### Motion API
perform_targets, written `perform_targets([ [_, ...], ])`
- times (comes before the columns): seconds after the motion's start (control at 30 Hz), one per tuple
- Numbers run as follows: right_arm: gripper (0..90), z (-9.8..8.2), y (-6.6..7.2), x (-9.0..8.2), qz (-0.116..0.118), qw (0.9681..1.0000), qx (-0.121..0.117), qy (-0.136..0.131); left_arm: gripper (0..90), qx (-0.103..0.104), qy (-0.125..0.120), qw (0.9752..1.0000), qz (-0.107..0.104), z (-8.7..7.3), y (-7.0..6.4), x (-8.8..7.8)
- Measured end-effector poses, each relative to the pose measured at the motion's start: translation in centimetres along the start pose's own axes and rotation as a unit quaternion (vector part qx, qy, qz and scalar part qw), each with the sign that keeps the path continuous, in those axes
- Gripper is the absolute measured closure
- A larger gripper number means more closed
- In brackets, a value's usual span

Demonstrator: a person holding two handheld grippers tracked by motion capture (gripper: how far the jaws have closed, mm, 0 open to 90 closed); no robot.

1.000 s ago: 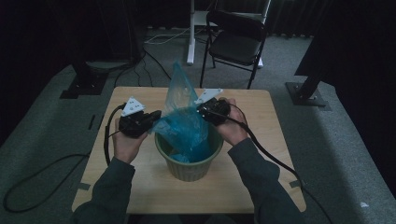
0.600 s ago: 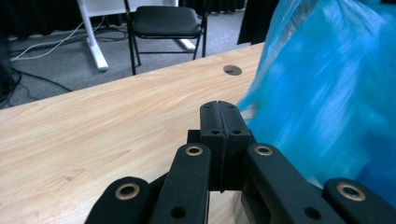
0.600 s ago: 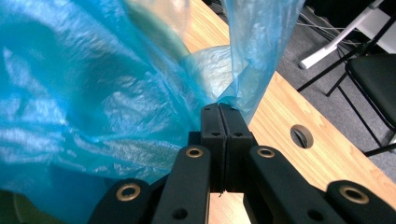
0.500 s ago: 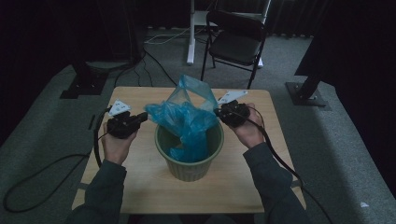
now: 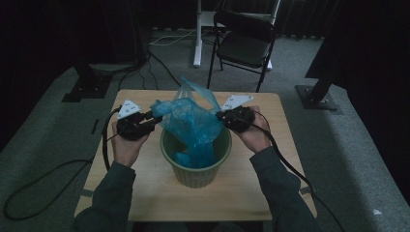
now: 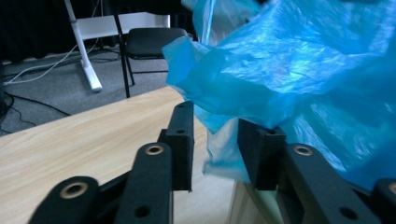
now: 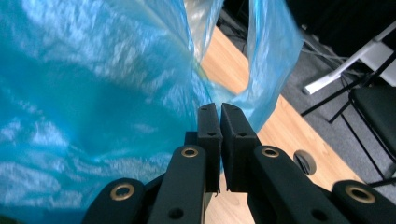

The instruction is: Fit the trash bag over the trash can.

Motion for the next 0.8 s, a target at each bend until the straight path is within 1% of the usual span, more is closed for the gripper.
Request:
perform_targets([
  [0.07,86.8,0.2,0.0,-0.1,-0.002,1.0000,-0.001,-0.004,62.4,-0.002,-0.009,1.0000,0.002,0.3,0.1,0.0],
  [0.13,86.9,0.4,-0.1,-0.2,-0.005,1.0000,-0.002,-0.007,61.7,-0.009,-0.018,0.9998,0.004,0.6,0.2,-0.1],
  [0.17,86.9,0.4,-0.2,-0.2,-0.006,1.0000,-0.003,-0.007,61.6,-0.012,-0.018,0.9997,0.007,0.6,0.3,0.0],
  [0.2,86.9,0.4,-0.2,-0.3,-0.008,1.0000,-0.003,-0.006,61.5,-0.014,-0.014,0.9997,0.014,0.6,0.5,0.0],
  [0.23,86.9,0.3,-0.4,-0.3,-0.011,0.9999,-0.002,-0.003,61.6,-0.020,-0.012,0.9996,0.016,0.6,0.7,0.1],
  [0.27,86.9,0.2,-0.5,-0.3,-0.010,0.9999,-0.001,-0.002,61.6,-0.026,-0.009,0.9995,0.015,0.5,0.8,0.2],
  [0.33,86.9,0.0,-0.6,-0.4,-0.011,0.9999,0.002,0.000,60.9,-0.033,-0.001,0.9994,0.015,0.4,1.0,0.5],
  [0.4,86.8,-0.2,-0.8,-0.3,-0.011,0.9999,0.004,0.003,59.1,-0.040,0.006,0.9992,-0.007,0.2,1.0,1.0],
  [0.5,86.8,-0.2,-0.8,-0.2,-0.008,0.9999,0.005,0.004,56.8,-0.042,0.016,0.9984,-0.035,-0.2,0.7,1.6],
  [0.6,87.0,-0.2,-0.7,0.1,-0.005,1.0000,0.005,0.006,56.3,-0.043,0.034,0.9971,-0.052,-0.6,0.4,2.4],
  [0.63,87.0,-0.3,-0.7,0.2,-0.005,0.9999,0.005,0.008,57.2,-0.041,0.041,0.9967,-0.056,-0.8,0.3,2.6],
  [0.67,87.0,-0.3,-0.7,0.3,-0.003,0.9999,0.005,0.009,60.5,-0.037,0.045,0.9966,-0.058,-0.9,0.2,2.7],
  [0.73,87.0,-0.4,-0.6,0.4,-0.005,0.9999,0.004,0.012,69.9,-0.031,0.050,0.9967,-0.057,-1.0,0.0,2.9],
  [0.8,87.2,-0.4,-0.7,0.5,-0.005,0.9999,0.005,0.014,78.5,-0.028,0.046,0.9970,-0.055,-1.0,-0.1,2.8],
])
Point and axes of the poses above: each handheld gripper's, and its own axes: x roughly forward along the jaws, z roughly out of its top, y roughly to its left, the point moved 4 cm from there along x, roughly forward along the jaws, and after that the axes turned 2 degrees about -y, right-handed, at the moved point
